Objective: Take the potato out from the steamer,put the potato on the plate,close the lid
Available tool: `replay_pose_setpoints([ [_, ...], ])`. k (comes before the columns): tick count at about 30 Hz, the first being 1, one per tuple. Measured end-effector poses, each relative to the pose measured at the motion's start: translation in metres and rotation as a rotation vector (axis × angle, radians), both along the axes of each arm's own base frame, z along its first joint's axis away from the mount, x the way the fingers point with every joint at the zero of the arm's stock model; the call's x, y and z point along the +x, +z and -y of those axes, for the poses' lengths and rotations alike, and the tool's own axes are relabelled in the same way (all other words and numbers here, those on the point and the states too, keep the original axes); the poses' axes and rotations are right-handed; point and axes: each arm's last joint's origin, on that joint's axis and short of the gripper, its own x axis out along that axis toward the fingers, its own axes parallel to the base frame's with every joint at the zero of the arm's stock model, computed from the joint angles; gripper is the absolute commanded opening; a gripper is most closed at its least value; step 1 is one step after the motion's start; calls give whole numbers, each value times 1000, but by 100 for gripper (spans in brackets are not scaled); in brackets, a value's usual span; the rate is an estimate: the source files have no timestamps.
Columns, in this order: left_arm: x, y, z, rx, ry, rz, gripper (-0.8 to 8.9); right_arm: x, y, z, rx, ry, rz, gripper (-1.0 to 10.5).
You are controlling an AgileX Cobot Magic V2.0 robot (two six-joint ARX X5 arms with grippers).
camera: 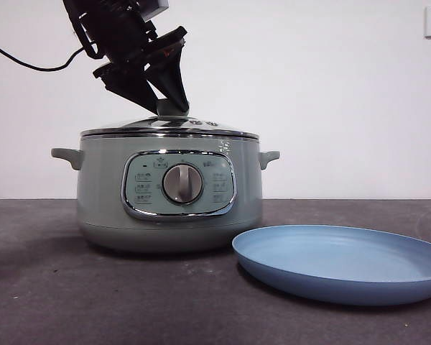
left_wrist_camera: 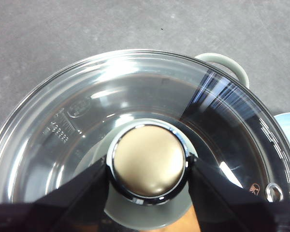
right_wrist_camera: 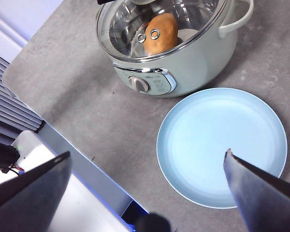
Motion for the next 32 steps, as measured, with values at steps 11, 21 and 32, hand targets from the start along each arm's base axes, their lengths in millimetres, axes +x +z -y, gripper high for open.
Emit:
replay_pose_setpoints([
  [11, -34, 51, -15, -63, 7, 120, -9, 6, 1, -1, 10, -7, 11, 567],
  [21, -101, 109, -65, -98, 130, 184, -9, 47, -2, -22, 74, 8, 25, 567],
  [32, -181, 134, -115, -38, 294, 189, -8, 127, -7, -106, -5, 117, -23, 567],
])
